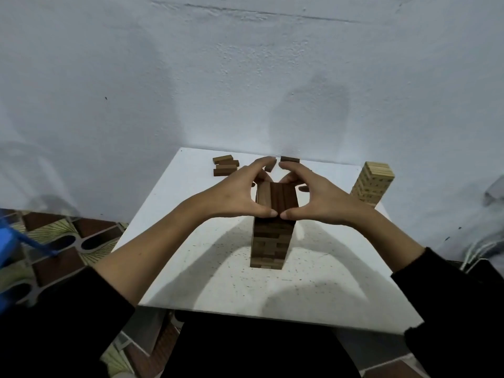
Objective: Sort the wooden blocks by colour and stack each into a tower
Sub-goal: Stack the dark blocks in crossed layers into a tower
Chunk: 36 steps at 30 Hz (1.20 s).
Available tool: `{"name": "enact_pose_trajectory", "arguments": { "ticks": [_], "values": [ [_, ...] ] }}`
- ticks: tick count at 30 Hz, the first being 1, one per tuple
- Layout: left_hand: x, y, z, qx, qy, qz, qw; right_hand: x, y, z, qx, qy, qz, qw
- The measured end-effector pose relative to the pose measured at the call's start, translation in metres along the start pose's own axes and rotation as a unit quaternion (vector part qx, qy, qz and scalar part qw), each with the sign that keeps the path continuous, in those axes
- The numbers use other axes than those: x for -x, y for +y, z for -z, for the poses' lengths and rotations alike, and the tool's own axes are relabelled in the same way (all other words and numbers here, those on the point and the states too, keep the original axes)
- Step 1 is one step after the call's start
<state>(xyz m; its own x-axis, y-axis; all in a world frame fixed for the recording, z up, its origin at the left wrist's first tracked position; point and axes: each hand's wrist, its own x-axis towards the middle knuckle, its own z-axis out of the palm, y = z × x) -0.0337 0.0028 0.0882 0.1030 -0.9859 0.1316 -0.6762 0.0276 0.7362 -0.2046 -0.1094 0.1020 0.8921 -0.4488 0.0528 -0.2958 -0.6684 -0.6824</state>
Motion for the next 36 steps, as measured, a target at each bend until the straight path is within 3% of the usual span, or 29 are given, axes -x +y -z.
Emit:
{"name": "enact_pose_trajectory", "arguments": {
  "ticks": [21,36],
  "values": [
    [0.004,-0.005,-0.010,0.004,-0.002,0.003,1.000,0.003,0.005,-0.007,0.038,-0.004,0.004,0.999],
    [0.002,-0.016,-0.019,0.064,-0.002,0.020,0.998,0.005,0.003,-0.009,-0.003,-0.020,-0.032,0.999]
  ]
}}
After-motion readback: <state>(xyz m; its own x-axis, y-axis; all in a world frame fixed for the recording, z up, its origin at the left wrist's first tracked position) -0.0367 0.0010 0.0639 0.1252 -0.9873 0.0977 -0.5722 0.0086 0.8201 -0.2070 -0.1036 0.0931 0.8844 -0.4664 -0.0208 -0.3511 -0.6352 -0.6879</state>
